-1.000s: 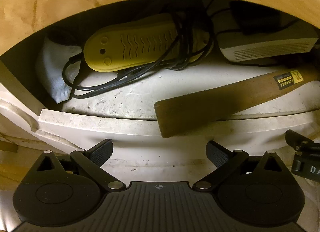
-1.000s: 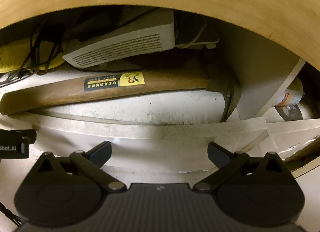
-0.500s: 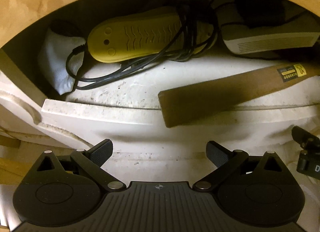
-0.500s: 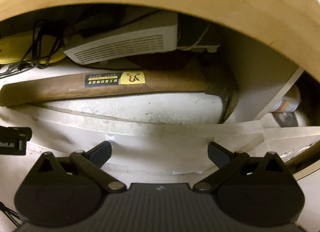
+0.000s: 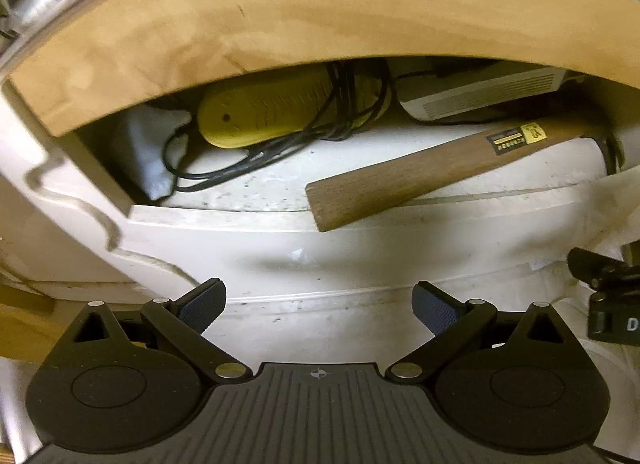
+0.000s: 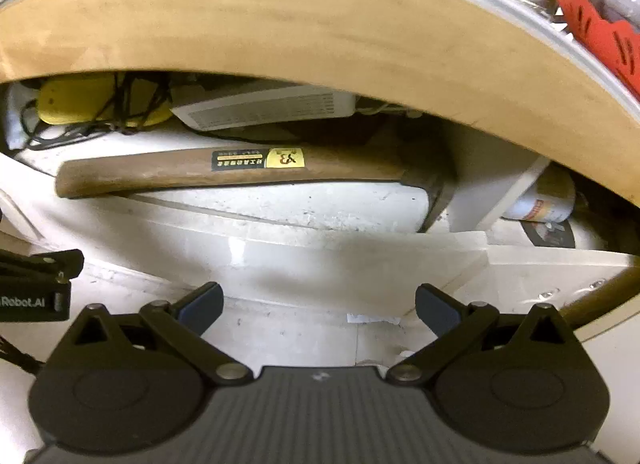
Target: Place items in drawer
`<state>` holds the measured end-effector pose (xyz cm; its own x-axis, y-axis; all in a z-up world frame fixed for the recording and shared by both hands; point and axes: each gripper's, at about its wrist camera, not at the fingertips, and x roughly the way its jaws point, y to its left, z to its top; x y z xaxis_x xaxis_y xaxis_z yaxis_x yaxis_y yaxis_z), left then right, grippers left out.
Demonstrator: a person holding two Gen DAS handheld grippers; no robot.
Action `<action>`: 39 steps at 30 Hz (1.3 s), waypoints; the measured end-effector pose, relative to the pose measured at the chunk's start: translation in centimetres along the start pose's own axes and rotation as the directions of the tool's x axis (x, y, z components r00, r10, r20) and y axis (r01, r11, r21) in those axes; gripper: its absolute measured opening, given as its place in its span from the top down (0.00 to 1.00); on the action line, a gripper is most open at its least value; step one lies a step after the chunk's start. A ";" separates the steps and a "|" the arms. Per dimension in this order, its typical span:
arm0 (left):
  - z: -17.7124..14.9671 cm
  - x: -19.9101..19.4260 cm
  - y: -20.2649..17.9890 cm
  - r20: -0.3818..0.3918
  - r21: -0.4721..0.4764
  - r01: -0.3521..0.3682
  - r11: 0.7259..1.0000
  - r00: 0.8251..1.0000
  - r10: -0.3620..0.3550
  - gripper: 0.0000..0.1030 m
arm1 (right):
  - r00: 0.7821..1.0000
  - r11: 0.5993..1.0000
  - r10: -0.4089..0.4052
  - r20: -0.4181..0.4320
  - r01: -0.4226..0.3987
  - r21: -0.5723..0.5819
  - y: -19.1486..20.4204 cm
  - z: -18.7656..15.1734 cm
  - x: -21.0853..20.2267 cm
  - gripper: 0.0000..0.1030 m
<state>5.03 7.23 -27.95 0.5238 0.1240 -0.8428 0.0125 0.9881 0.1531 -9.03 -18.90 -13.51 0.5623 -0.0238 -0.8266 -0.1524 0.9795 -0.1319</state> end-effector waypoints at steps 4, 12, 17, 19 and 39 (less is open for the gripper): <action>6.8 -7.0 -5.2 0.007 -0.010 0.015 1.000 1.000 -0.015 0.00 | 1.000 1.000 0.010 0.011 -0.011 0.007 -0.4 -0.3 -1.9 0.00; 8.5 -16.5 -6.0 0.033 -0.045 0.024 0.999 0.999 -0.023 0.00 | 0.999 0.999 0.038 0.035 -0.039 0.011 -0.7 -0.8 -6.3 0.00; 7.6 -18.6 -5.2 0.048 -0.061 0.043 0.997 0.998 -0.040 0.00 | 0.998 0.998 0.052 0.043 -0.053 0.015 -0.8 -1.3 -8.9 0.00; 7.5 -19.6 -5.2 0.062 -0.061 0.038 0.997 0.998 -0.034 0.00 | 0.997 0.998 0.059 0.048 -0.060 0.022 -0.9 -1.5 -9.8 0.00; 7.2 -25.1 -6.4 0.127 -0.037 0.001 0.999 0.992 0.004 0.00 | 0.989 0.989 0.128 0.080 -0.133 0.061 -2.0 -3.0 -14.0 0.00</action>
<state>-2.12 -2.90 -4.06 0.6280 0.1150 -0.7696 -0.0185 0.9909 0.1330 -19.02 -21.08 -3.26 0.6013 0.1182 -0.7902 -0.1759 0.9843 0.0133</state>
